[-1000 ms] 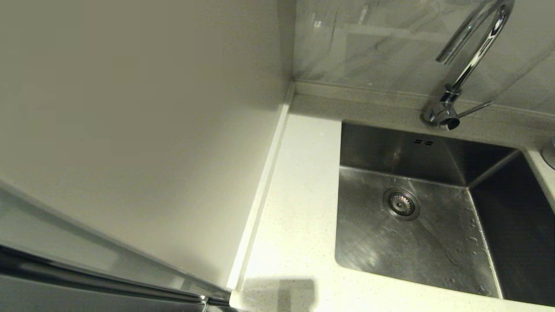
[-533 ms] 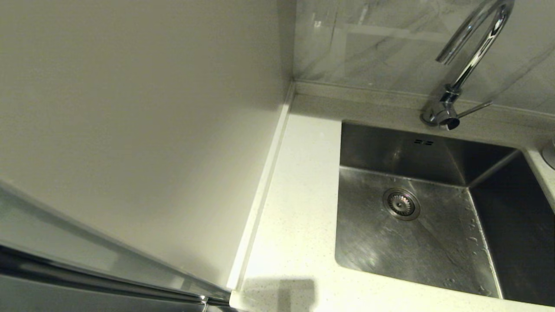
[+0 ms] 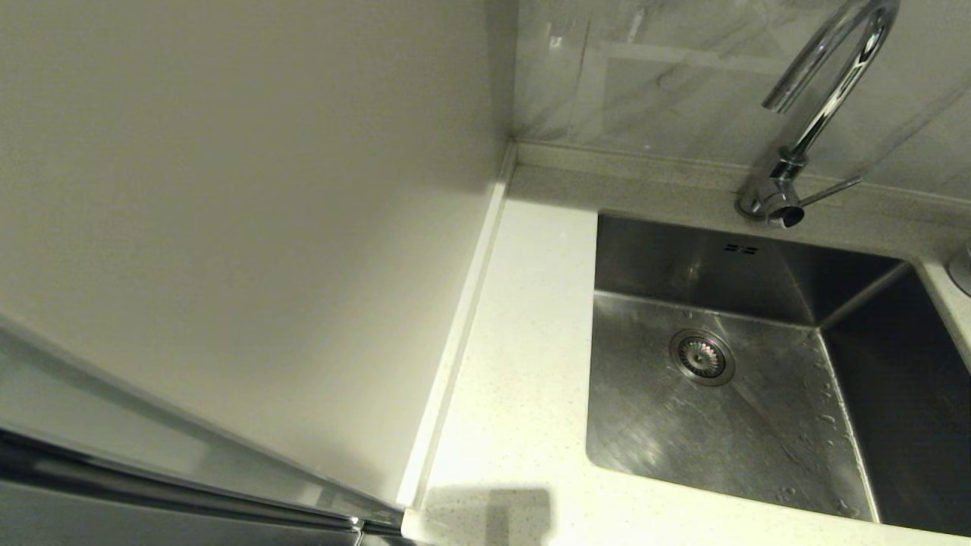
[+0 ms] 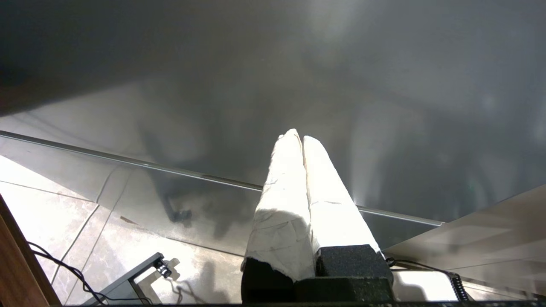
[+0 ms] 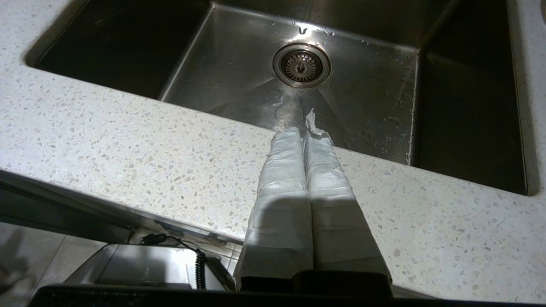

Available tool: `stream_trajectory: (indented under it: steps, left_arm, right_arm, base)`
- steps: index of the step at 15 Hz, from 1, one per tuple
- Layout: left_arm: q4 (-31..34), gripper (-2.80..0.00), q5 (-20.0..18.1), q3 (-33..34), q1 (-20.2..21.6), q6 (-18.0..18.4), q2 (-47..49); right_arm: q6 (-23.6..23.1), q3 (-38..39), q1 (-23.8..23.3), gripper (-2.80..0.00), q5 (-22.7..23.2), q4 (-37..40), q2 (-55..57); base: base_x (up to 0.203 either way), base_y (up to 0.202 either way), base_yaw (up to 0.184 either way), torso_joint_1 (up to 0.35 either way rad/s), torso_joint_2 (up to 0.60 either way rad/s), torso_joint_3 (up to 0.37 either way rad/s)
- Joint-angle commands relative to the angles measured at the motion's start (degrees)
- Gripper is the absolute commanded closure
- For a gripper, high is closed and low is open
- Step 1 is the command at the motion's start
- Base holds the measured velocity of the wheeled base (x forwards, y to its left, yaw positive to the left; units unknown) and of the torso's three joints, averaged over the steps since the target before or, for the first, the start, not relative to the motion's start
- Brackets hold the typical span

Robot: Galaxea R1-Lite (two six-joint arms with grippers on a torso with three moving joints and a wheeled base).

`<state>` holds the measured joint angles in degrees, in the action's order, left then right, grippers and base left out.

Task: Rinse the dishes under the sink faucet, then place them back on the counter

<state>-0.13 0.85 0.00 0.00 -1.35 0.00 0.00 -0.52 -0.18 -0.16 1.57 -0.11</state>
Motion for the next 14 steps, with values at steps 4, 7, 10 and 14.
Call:
stream_trajectory:
  steps: [4, 7, 10, 14]
  left_arm:
    - [0.0, 0.0, 0.0, 0.0, 0.0, -0.1, -0.2]
    - [0.0, 0.0, 0.0, 0.0, 0.0, -0.1, -0.2]
    - [0.0, 0.0, 0.0, 0.0, 0.0, -0.1, -0.2]
    - [0.0, 0.0, 0.0, 0.0, 0.0, -0.1, -0.2]
  right_arm:
    - [-0.1, 0.0, 0.0, 0.0, 0.0, 0.0, 0.1]
    - [-0.1, 0.0, 0.0, 0.0, 0.0, 0.0, 0.1]
    - [0.0, 0.0, 0.0, 0.0, 0.0, 0.0, 0.1]
    - [0.0, -0.1, 0.0, 0.0, 0.0, 0.0, 0.1]
  base:
    - [0.0, 0.0, 0.0, 0.0, 0.0, 0.0]
    - [0.0, 0.0, 0.0, 0.0, 0.0, 0.0]
    - [0.0, 0.0, 0.0, 0.0, 0.0, 0.0]
    - [0.0, 0.0, 0.0, 0.0, 0.0, 0.0]
